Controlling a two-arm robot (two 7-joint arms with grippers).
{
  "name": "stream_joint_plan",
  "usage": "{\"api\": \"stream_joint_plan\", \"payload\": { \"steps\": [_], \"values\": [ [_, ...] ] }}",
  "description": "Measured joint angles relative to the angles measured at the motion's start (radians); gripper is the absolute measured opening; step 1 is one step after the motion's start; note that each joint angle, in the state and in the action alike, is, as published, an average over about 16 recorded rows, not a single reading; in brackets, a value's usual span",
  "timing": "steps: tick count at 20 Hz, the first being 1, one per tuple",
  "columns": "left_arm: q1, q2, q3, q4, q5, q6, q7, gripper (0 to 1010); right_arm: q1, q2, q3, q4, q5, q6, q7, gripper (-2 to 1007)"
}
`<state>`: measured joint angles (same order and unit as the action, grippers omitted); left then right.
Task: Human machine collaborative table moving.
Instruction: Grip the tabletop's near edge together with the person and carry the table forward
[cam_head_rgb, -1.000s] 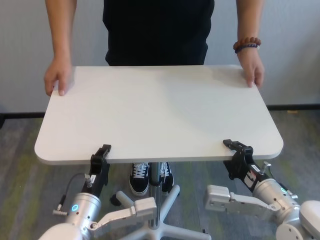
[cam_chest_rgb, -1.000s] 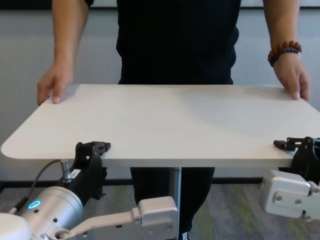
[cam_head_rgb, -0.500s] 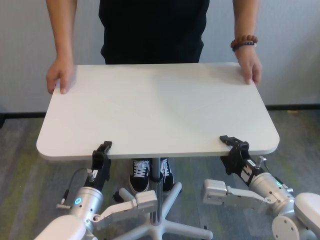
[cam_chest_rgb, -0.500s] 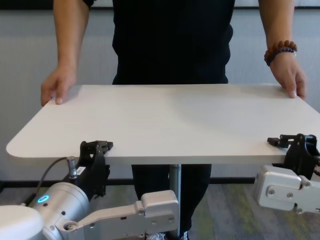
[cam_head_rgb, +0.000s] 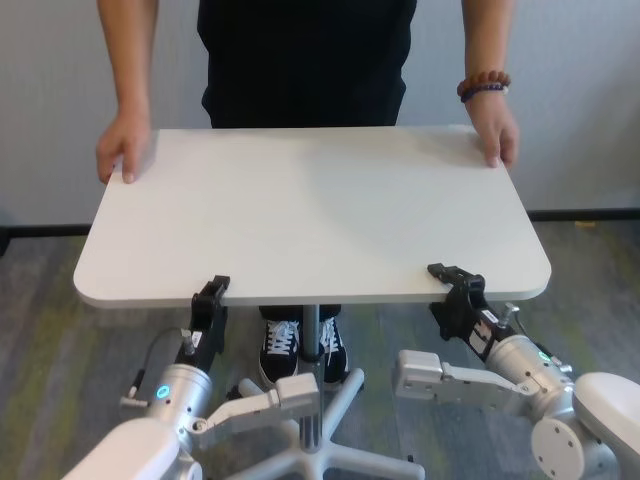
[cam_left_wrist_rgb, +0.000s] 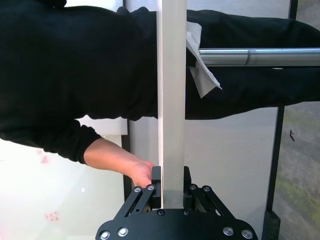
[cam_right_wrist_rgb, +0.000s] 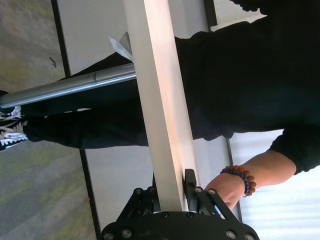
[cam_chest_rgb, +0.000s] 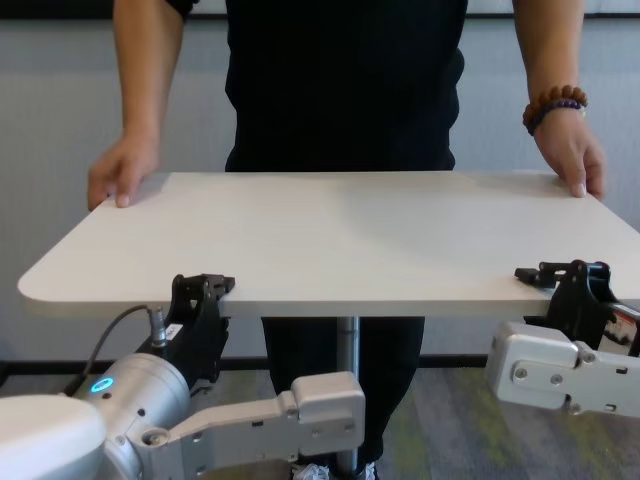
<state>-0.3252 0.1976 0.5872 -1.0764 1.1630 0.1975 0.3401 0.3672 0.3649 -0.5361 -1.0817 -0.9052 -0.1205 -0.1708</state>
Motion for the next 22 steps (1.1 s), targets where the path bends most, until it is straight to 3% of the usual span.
{"api": "stream_joint_plan", "payload": {
  "steps": [9, 22],
  "values": [
    [-0.048, -0.022, 0.013, 0.064, -0.003, 0.001, 0.018, 235, 0.041, -0.019, -0.017, 0.079, 0.009, -0.023, -0.028, 262],
    [-0.097, -0.060, 0.035, 0.167, -0.012, -0.003, 0.052, 235, 0.075, -0.036, -0.034, 0.169, 0.022, -0.049, -0.054, 264]
  ]
}}
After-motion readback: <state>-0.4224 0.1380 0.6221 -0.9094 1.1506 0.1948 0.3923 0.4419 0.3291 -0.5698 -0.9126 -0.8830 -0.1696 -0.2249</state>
